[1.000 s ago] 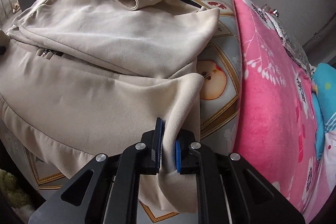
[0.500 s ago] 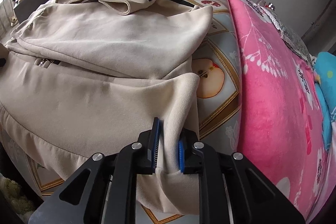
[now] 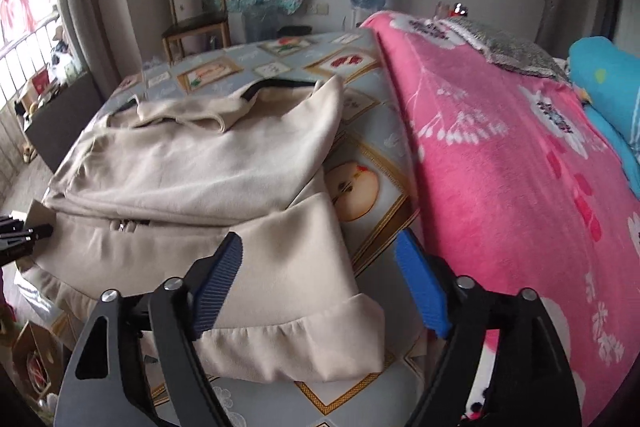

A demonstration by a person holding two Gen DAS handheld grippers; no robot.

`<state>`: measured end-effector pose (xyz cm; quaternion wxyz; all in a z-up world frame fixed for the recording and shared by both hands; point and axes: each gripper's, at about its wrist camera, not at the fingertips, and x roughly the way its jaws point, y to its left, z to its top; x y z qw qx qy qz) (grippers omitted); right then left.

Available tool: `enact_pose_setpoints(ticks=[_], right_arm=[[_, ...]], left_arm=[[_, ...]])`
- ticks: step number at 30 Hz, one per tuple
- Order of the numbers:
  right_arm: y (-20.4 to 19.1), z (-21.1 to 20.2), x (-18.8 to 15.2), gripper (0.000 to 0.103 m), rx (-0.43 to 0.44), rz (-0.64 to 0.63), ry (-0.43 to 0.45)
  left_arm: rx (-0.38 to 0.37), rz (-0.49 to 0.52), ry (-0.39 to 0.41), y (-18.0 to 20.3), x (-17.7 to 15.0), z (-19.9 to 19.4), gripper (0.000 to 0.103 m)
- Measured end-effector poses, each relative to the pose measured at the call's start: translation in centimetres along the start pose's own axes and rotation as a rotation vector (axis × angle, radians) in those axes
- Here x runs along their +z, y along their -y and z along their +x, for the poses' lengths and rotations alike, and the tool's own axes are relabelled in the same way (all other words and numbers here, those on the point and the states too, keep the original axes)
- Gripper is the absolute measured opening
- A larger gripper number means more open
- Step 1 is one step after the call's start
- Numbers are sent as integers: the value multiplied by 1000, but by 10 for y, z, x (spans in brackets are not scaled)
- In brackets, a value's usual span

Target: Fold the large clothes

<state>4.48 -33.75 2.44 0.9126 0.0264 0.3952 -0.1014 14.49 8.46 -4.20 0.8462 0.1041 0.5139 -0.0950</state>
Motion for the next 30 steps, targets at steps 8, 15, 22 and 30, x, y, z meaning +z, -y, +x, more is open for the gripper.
enact_pose_setpoints(ticks=[8,15,22,30], right_arm=[[13,-48,19,97,-97,-9,126],[27,-36,17,97,4,12,53],[20,-14,6,97,40,-50,29],[4,25,5,97,165,-66,-85]], left_arm=[[-2,6,5,1,0,0,25],[-20,-11,5,-1,1,0,25],[-51,-31,0,-6,1,2,25],[-62,-36,0,-7,2,3,25]])
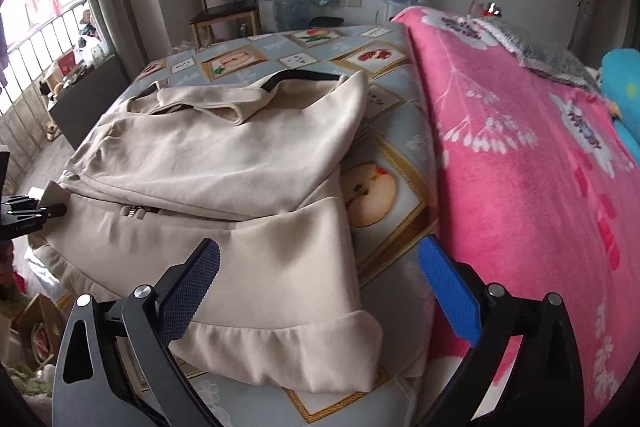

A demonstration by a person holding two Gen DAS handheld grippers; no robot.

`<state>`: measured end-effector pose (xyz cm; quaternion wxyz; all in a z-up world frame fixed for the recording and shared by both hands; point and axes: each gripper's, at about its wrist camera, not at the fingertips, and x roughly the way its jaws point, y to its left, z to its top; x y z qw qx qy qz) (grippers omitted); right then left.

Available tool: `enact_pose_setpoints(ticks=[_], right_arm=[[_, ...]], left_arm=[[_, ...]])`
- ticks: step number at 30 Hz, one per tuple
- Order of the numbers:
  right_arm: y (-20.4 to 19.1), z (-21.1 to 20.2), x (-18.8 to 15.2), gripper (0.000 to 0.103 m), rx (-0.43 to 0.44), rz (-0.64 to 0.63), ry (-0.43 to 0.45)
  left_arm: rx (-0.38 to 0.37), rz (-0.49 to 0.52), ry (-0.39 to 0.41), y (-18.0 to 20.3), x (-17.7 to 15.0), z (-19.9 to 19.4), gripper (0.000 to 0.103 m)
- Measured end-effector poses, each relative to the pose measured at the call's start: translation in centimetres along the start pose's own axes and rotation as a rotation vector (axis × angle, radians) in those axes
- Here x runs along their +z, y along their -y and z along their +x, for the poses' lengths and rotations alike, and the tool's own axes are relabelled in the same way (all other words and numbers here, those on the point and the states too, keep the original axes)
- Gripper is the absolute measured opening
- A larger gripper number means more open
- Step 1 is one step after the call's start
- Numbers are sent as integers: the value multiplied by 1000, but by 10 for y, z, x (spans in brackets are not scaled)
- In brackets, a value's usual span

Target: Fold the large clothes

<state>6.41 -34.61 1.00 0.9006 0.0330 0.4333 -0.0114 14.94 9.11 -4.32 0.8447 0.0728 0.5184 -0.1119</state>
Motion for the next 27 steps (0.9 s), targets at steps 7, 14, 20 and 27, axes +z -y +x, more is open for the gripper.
enact_pose_setpoints(ticks=[7,14,20,27], right_arm=[[-76,23,9,93,273,-68,-29],[-142,60,8,77,267,-63,-113],[-164,77,-4,59,227,-58,-208],[-171,82,-8,31,108,-98,-233]], left_arm=[[0,-29,20,-1,-2,-3,25],[17,-24,62,8,-10,-12,18],[13,-27,47,9,-11,-10,18],[-48,-77,41,-1,-7,-8,22]])
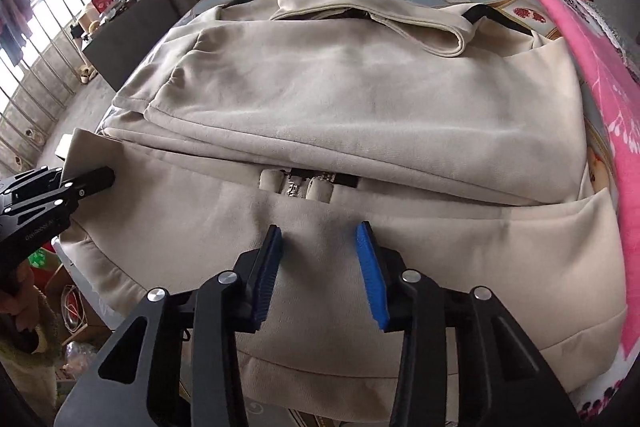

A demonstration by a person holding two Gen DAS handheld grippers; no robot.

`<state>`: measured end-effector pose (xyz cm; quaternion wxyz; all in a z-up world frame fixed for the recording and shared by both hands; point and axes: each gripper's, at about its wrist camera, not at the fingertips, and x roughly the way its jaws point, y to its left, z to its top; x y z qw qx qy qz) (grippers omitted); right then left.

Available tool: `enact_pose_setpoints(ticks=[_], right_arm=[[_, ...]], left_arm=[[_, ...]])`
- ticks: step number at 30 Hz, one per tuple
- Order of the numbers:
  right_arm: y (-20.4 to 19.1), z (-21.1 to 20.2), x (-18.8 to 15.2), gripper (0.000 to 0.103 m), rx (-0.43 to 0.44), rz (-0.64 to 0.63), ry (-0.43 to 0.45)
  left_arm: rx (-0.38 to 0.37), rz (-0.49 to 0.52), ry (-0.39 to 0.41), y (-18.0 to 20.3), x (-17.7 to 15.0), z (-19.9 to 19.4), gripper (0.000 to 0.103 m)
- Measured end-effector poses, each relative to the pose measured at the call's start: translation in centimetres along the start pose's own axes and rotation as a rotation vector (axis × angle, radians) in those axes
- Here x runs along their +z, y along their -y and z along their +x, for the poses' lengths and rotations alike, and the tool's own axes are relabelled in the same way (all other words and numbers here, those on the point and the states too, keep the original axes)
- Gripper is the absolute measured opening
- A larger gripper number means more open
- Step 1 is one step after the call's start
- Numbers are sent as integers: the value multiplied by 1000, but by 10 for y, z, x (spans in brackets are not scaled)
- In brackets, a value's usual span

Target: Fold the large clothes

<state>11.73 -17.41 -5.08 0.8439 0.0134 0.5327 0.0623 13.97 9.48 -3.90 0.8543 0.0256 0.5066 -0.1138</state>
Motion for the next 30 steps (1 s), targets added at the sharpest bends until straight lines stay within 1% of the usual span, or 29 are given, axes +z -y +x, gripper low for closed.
enact_pose_setpoints(ticks=[1,2,3,4,5,7,10,13,15,16,19,22,24,26,27,28,29,30], right_arm=[[0,-1,0,25,5,3,-7],[1,-1,1,22,11,5,-13],[0,-1,2,17,13,-1,-16],[-1,-2,2,9,11,-7,-16],[-3,-3,3,6,7,-12,-14],[-6,-5,6,4,-9,-21,-7],[-2,-17,12,4,3,4,31],[-2,-24,20,3,-4,9,69],[-4,-23,25,0,-45,-4,97],[-4,-20,28,0,-61,-13,108],[1,-10,32,0,-64,6,98],[11,-19,29,0,26,44,107],[22,-25,25,0,73,69,95],[43,-34,18,8,72,108,85],[54,-38,15,21,66,125,85],[73,-46,10,36,59,161,95],[88,-51,6,42,54,189,107],[105,-57,3,45,44,217,118]], left_arm=[[-16,-8,2,-2,0,0,23],[-24,-13,5,-3,0,-1,23],[-31,-16,8,-3,1,-1,23],[-37,-18,13,-4,1,-2,23],[-41,-20,18,-4,1,-2,23],[-56,-29,27,-6,1,-3,23],[-81,-39,44,-9,3,-8,23],[-101,-37,55,-10,5,-12,23],[-92,-30,43,-10,6,-10,23],[-82,-25,32,-9,6,-7,23],[-45,-15,-2,-7,4,2,23],[-19,-5,-10,-6,3,5,23],[-16,-9,-8,-7,3,6,23],[-17,-16,-8,-8,3,7,23],[-18,-18,-8,-8,3,7,23],[-20,-18,-9,-9,3,7,23],[-20,-17,-10,-9,3,7,23],[-21,-16,-11,-9,3,7,23]])
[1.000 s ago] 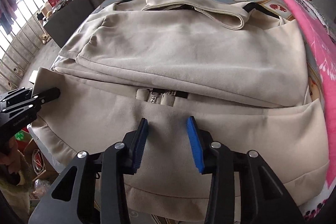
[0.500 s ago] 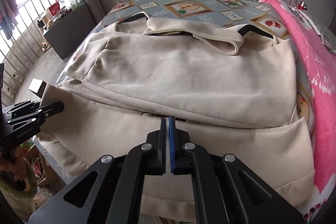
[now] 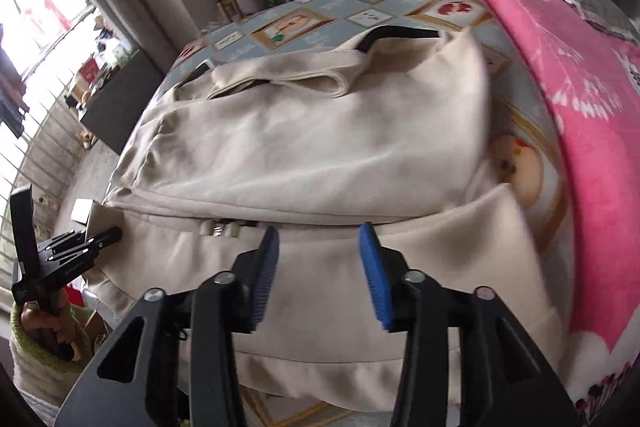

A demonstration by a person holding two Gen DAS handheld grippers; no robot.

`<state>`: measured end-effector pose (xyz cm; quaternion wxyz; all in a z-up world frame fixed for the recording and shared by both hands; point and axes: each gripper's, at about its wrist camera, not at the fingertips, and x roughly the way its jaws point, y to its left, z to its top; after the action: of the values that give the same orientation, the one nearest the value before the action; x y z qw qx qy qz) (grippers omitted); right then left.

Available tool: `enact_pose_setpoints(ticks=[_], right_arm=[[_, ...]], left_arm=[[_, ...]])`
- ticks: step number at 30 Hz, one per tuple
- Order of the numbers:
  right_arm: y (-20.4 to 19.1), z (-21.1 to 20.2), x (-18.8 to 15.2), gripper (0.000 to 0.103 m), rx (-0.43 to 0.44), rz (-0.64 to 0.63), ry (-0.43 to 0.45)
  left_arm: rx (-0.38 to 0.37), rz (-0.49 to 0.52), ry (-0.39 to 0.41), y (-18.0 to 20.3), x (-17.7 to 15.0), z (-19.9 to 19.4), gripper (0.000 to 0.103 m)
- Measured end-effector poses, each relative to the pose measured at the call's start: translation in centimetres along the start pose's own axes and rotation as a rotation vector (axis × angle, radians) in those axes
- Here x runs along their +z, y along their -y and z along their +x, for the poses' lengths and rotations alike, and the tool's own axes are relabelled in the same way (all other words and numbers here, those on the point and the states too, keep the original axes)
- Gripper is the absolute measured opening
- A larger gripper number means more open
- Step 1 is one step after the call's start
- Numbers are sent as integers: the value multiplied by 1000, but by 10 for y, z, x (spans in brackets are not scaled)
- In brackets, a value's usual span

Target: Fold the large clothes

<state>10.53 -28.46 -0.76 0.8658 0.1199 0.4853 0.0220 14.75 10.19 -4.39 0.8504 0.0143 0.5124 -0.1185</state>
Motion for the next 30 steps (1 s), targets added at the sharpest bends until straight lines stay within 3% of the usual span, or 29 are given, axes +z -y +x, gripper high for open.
enact_pose_setpoints(ticks=[5,9,13,19,23,27,30], right_arm=[[74,-14,16,45,21,86,18],[109,5,27,45,89,82,-52],[112,21,28,45,162,23,-109],[98,3,19,45,225,-104,-81],[104,-10,17,45,321,-128,-59],[110,-2,17,45,350,-111,-79],[116,11,14,32,316,-91,-108]], left_arm=[[7,5,-2,1,0,0,23],[21,1,0,2,0,1,23],[40,2,5,4,-1,0,23],[70,8,5,9,-1,0,23],[85,9,-1,11,0,1,23],[94,2,-2,12,0,1,23],[99,-4,-3,12,0,1,23]])
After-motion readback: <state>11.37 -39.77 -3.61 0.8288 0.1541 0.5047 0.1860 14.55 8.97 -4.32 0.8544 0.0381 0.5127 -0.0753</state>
